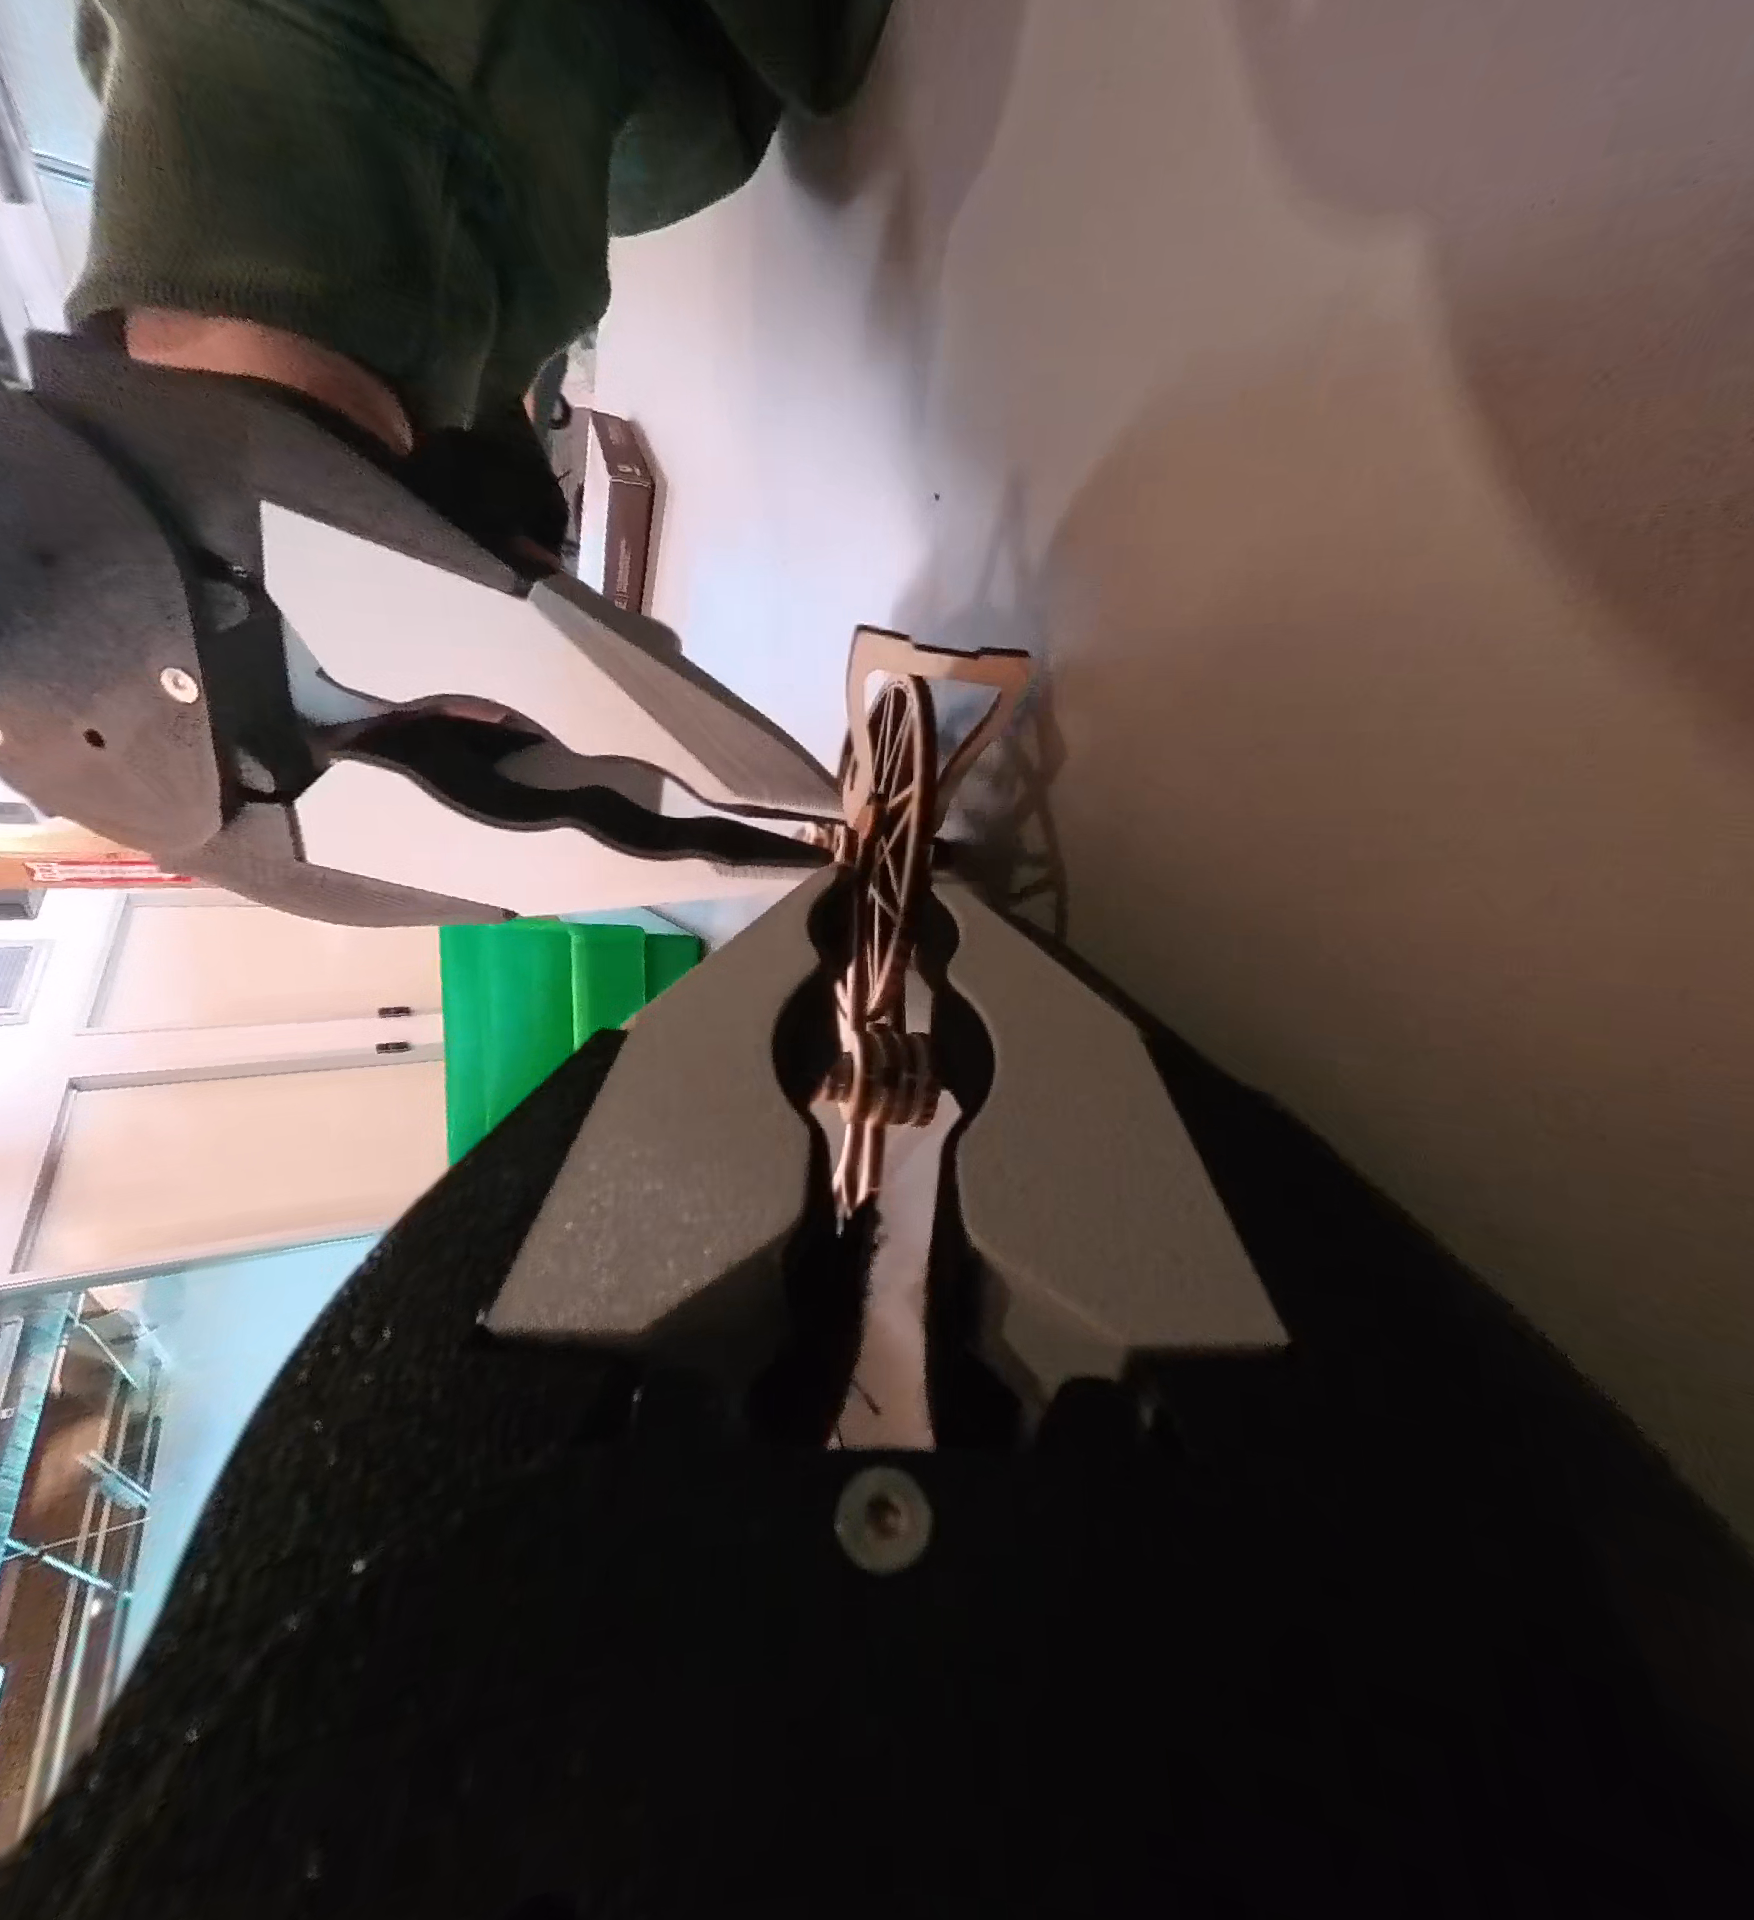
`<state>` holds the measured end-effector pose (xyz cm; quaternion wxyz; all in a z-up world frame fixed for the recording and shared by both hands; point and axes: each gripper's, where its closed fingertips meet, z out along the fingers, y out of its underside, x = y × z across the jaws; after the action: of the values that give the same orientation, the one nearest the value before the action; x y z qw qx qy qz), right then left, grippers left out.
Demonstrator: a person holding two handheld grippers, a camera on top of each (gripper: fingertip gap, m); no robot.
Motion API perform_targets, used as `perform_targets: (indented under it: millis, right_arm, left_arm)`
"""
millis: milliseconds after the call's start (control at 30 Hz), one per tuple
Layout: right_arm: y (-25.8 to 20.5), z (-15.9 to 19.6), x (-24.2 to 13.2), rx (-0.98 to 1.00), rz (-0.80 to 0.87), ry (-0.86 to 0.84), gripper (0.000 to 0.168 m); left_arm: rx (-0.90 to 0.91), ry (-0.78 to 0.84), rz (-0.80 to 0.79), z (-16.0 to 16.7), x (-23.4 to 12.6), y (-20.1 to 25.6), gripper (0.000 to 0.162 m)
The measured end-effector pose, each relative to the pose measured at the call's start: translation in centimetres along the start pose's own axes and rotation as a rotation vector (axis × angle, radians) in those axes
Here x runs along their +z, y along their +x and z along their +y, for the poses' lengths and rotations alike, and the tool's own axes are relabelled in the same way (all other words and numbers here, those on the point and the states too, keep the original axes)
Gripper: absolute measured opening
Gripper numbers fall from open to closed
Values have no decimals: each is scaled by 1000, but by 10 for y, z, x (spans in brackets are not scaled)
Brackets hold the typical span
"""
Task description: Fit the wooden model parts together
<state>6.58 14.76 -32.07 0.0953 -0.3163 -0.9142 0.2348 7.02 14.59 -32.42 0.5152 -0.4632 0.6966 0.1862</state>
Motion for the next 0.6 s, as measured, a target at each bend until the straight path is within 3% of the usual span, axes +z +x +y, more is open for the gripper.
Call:
perform_targets:
  millis: [233, 600]
  right_arm:
    - [0, 0, 3, 43, -43, 35, 6]
    - [20, 16, -18, 122, 82, 23, 6]
  left_arm:
    - [-2, -2, 26, 2, 1, 5, 11]
    - [-55, -15, -5, 9, 1, -2, 11]
